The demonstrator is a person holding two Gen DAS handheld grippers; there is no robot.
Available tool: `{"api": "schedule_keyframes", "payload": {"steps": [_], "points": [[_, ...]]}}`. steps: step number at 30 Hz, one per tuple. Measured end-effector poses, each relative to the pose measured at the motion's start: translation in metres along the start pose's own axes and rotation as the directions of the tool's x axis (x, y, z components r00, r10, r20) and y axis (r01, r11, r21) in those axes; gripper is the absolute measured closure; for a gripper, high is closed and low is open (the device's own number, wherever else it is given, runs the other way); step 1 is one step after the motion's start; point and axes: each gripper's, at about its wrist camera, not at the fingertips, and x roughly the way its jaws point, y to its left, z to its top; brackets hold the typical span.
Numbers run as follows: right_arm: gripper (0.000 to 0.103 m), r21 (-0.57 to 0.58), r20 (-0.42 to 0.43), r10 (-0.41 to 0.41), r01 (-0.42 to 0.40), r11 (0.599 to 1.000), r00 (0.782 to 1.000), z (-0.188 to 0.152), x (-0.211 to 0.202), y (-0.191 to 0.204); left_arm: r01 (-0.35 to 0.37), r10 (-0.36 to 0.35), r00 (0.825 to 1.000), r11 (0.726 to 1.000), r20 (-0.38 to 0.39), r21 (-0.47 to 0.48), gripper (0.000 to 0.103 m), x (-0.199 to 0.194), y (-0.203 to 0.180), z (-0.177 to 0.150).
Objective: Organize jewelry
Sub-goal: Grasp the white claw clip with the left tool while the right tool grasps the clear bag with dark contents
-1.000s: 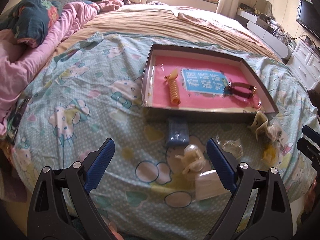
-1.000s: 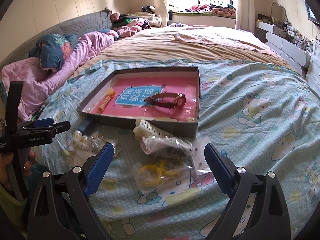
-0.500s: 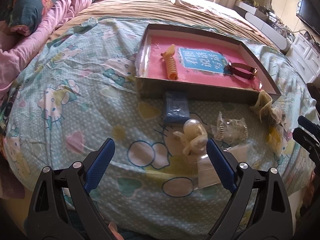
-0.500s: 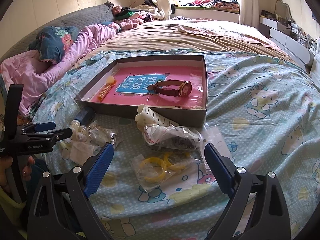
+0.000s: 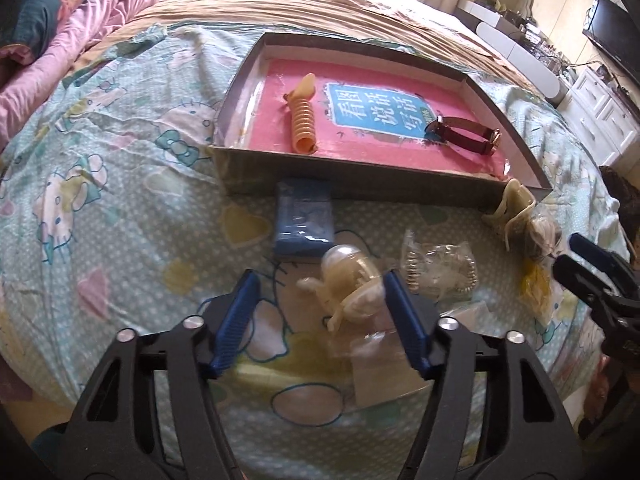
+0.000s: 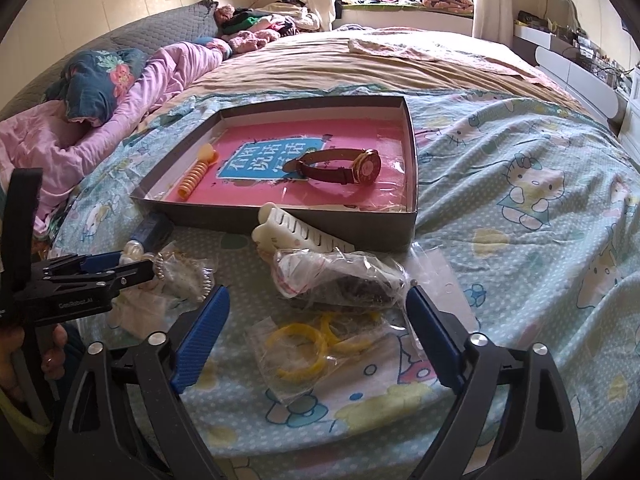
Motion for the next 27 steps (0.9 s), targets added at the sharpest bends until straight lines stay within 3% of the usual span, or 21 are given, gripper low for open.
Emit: {"api": "schedule_keyframes", "payload": {"steps": [3,9,14,27], "points": [[0.016,0.001,-0.011,-0.012,0.012,1.0,1.0,0.003,0.009,-0.002,0.028,-0.028,1.0,1.0,-0.004,0.007,0.068,0.002,-0.003,0.0],[0.017,0.011,-0.017,-0.041,0.042,0.999,0.999,0.005,0.023,-0.008,0.029,-0.029,1.0,0.999,0.008,0.02,0.068,0.001,-0.006,-0.001],[0.033,0.008,-0.022,-0.072,0.072,0.997,0.997,0.005,0.028,-0.016,0.031,-0.031,0.999,0.999,0.029,0.021,0.069,-0.009,-0.005,-0.001],[0.039,0.006,0.02,-0.026,0.026,1.0,0.999,-0.001,-0.003,-0.018,0.023,-0.025,0.995,1.0,0.092,0.018,0.069,-0.035,-0.003,0.004]]}}
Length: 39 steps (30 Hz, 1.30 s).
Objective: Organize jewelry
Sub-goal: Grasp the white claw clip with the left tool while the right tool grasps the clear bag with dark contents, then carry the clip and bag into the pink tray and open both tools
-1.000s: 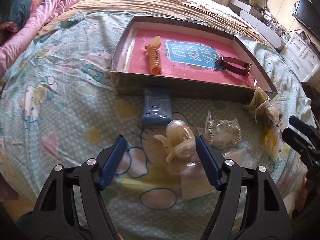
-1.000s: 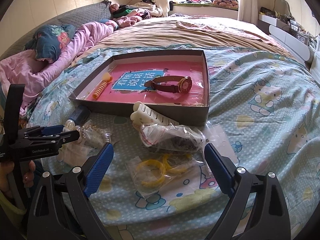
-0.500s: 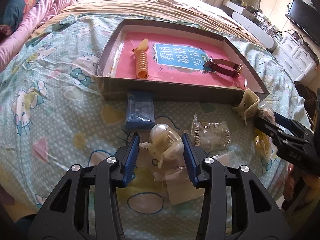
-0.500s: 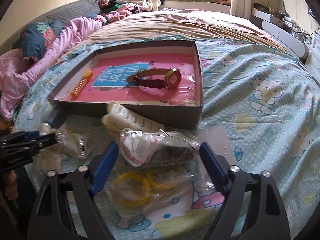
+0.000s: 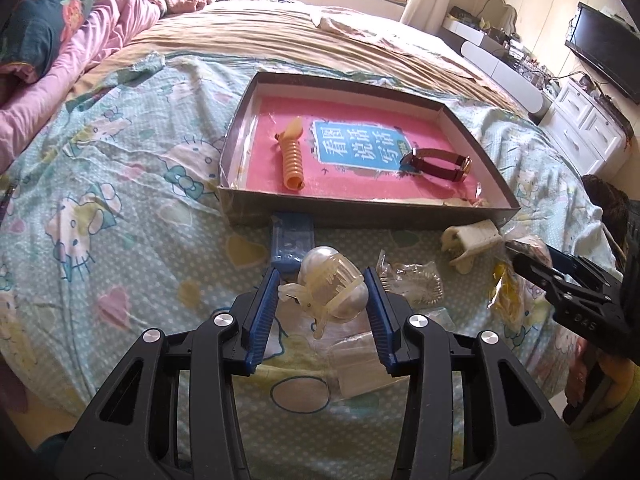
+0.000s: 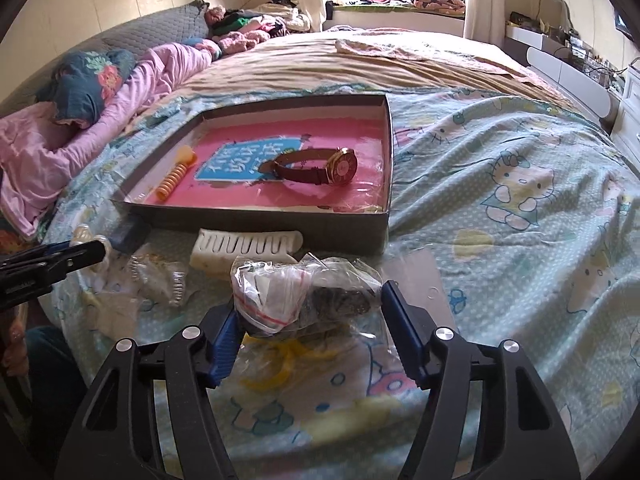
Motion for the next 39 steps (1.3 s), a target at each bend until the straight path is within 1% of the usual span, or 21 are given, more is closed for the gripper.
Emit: {"api": "schedule_keyframes", "payload": {"steps": [8,11,17,23,30,39], "points": [[0.04,-0.008,0.065,0.053,-0.053,0.999,0.996,0.009,-0.037,0.011,-0.01,0.01,0.999,1.0,0.034,-0.019,0.069,-0.014,0.006,0.006],[0.04,-0.022,0.086,0.073,-0.072,0.997,0.994,0.014,-0.044,0.018,-0.011,0.013,0.999,0.999,0.049,-0.03,0.069,-0.019,0.009,0.009],[0.039,-0.034,0.107,0.104,-0.101,0.994,0.989,0.024,-0.044,0.028,-0.02,0.023,0.997,0.999,0.075,-0.041,0.069,-0.027,0.014,0.017],[0.039,-0.038,0.12,0.122,-0.118,0.992,0.985,0.035,-0.04,0.034,-0.031,0.035,0.995,0.998,0.088,-0.05,0.069,-0.027,0.017,0.029],[0.039,-0.037,0.146,0.121,-0.117,0.992,0.982,0.049,-0.035,0.031,-0.035,0.039,0.995,0.998,0.096,-0.048,0.069,-0.022,0.014,0.044],[0.039,-0.018,0.175,0.08,-0.078,0.997,0.981,0.068,-0.025,0.017,-0.035,0.038,0.995,0.999,0.097,-0.028,0.069,-0.004,0.0,0.071]]}}
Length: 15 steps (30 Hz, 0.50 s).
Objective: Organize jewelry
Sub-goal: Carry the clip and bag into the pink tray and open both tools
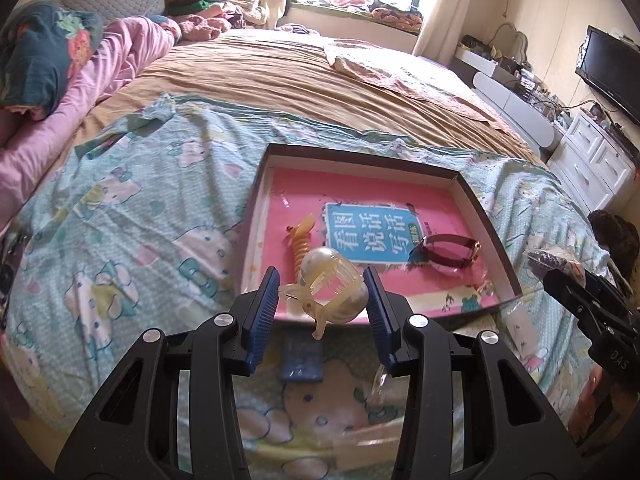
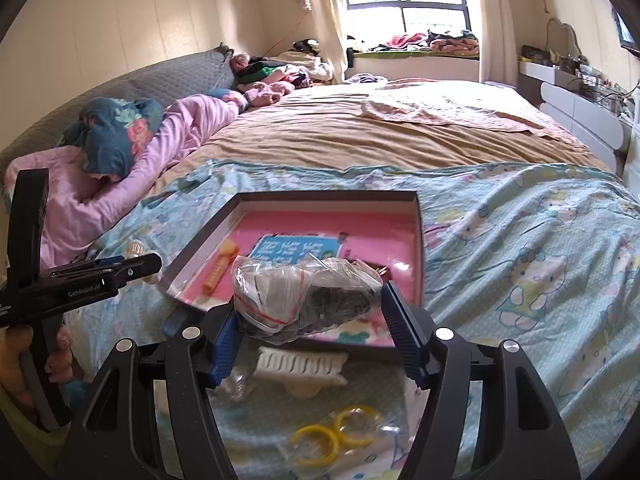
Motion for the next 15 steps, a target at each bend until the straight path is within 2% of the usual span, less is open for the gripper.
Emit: {"api": "schedule_keyframes", "payload": {"steps": [15], "points": [[0.039,0.03,-0.002,-0.067,0.067,0.997,0.998,0.013,0.024,-0.029,0.016,-0.013,0.998,0.999,-0.066,0.043,0.068,0.056,-0.028,0.019]]}}
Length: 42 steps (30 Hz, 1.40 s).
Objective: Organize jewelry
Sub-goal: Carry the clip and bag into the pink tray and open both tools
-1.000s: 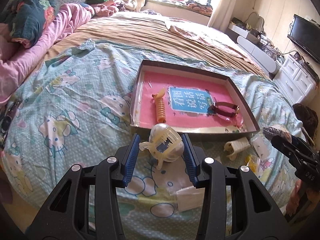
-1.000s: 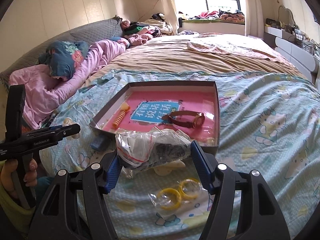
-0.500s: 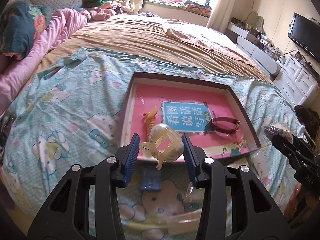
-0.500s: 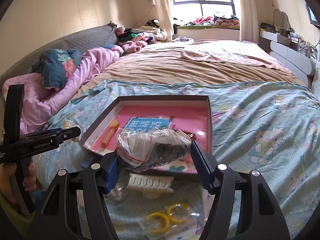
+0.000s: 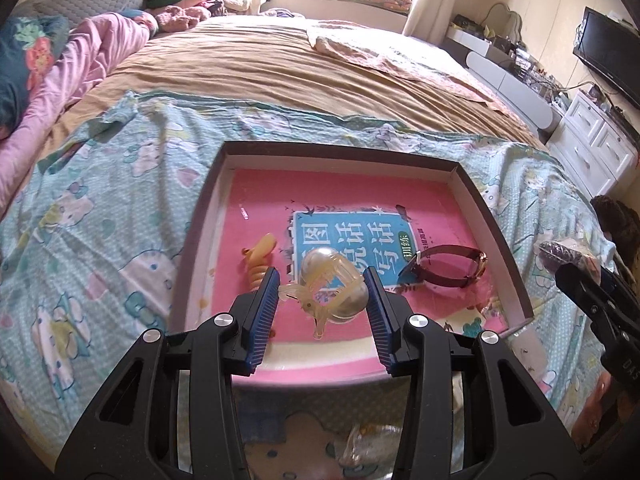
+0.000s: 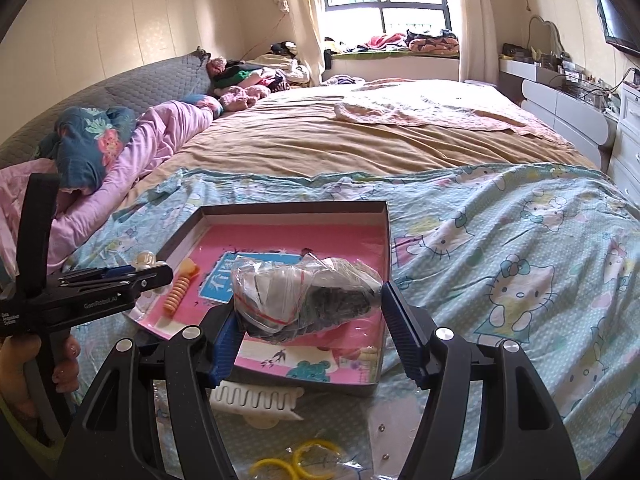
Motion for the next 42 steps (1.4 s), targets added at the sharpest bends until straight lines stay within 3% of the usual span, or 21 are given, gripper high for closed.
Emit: {"api": "schedule_keyframes", "payload": {"steps": [13,24,25,27,34,35,37,42], "points": [[0.039,0.007,-0.087,-0.013,0.014,1.0,0.996,-0.015,0.033,-0.006,0.015,-0.014,0.997,1.0,-0.074,0.008,0.068,0.045,-0.002,0.002],[0.039,0.007,-0.136,-0.017,0.018,1.0,0.991,-0.022,0.055,-0.005,0.016,-0.015,0.996,1.0,-0.088,0.009,0.068,0.057,-0.001,0.0],[0.039,0.006,-0.139,-0.02,0.021,1.0,0.99,-0.022,0.056,-0.005,0.013,-0.013,0.996,1.0,-0.086,0.005,0.066,0.056,0.001,0.0],[0.038,0.007,-0.149,-0.028,0.029,1.0,0.988,-0.022,0.06,-0.005,0.009,-0.009,0.997,1.0,-0.077,0.003,0.053,0.054,0.003,0.001],[0.037,0.012,-0.157,-0.022,0.025,1.0,0.987,-0.022,0.066,-0.004,-0.008,0.008,0.999,1.0,-0.045,-0.001,0.052,0.04,0.009,0.003],[0.033,0.012,-0.153,-0.017,0.019,1.0,0.988,-0.021,0.064,-0.003,-0.008,0.008,0.999,1.0,-0.042,-0.002,0.052,0.038,0.009,0.003],[0.032,0.005,-0.139,-0.022,0.023,1.0,0.99,-0.021,0.061,-0.002,-0.012,0.011,0.999,1.0,-0.035,-0.005,0.044,0.034,0.01,0.003],[0.026,0.017,-0.111,-0.014,0.016,1.0,0.994,-0.018,0.047,-0.003,-0.013,0.013,1.0,1.0,-0.021,-0.009,0.041,0.023,0.011,0.002]]}}
